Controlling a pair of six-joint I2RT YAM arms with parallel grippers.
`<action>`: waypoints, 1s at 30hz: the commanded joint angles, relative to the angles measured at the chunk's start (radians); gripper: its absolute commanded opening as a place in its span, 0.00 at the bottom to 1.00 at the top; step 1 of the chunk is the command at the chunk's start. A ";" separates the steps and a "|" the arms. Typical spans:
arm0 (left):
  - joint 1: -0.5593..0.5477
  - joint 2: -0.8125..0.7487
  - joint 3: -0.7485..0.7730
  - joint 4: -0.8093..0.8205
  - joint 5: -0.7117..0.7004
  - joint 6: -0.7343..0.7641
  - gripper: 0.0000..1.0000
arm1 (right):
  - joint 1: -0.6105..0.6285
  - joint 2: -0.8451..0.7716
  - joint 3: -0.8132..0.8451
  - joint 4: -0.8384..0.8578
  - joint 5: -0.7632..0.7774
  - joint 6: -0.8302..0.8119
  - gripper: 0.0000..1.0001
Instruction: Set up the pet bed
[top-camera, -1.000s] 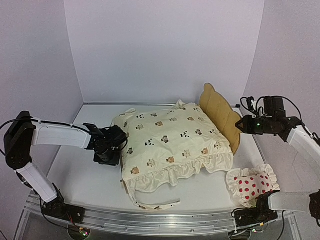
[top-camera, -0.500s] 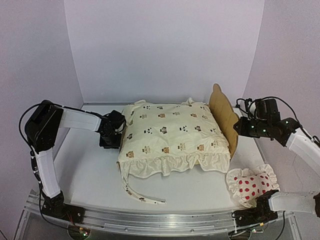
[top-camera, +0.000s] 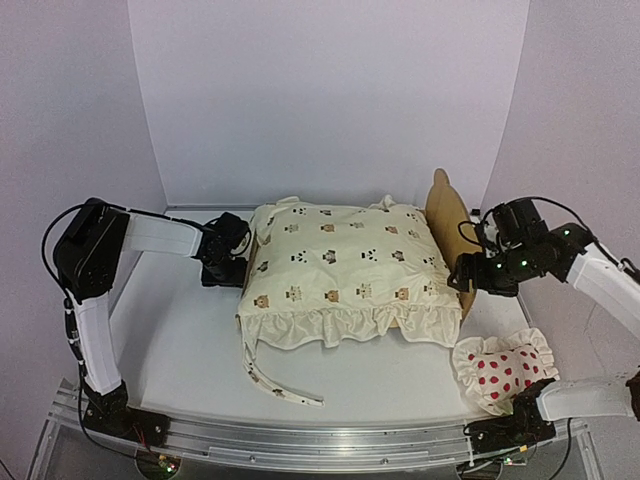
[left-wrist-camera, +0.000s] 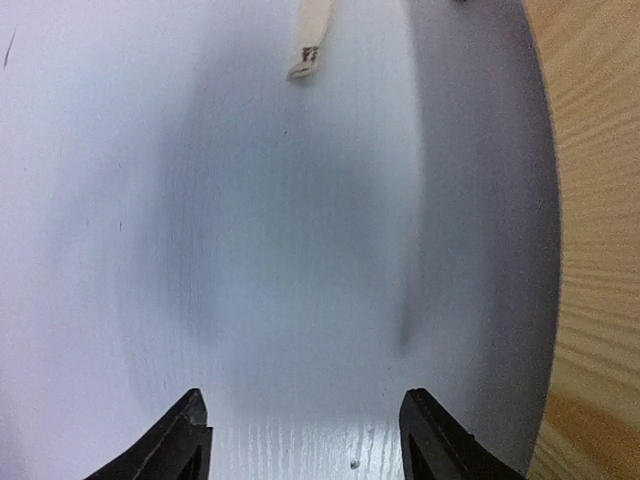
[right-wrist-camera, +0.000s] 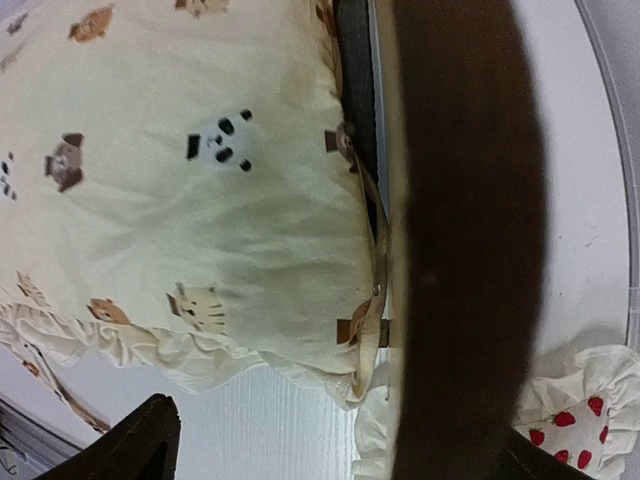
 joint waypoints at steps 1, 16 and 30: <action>-0.006 -0.155 -0.035 0.006 -0.069 -0.006 0.81 | 0.006 -0.008 0.218 -0.117 0.069 -0.042 0.98; -0.007 -0.622 -0.311 -0.057 -0.133 -0.130 1.00 | 0.365 0.448 0.762 -0.136 -0.033 -0.076 0.90; -0.008 -0.987 -0.521 -0.081 -0.015 -0.133 0.91 | 0.780 1.066 1.195 -0.125 0.169 -0.069 0.80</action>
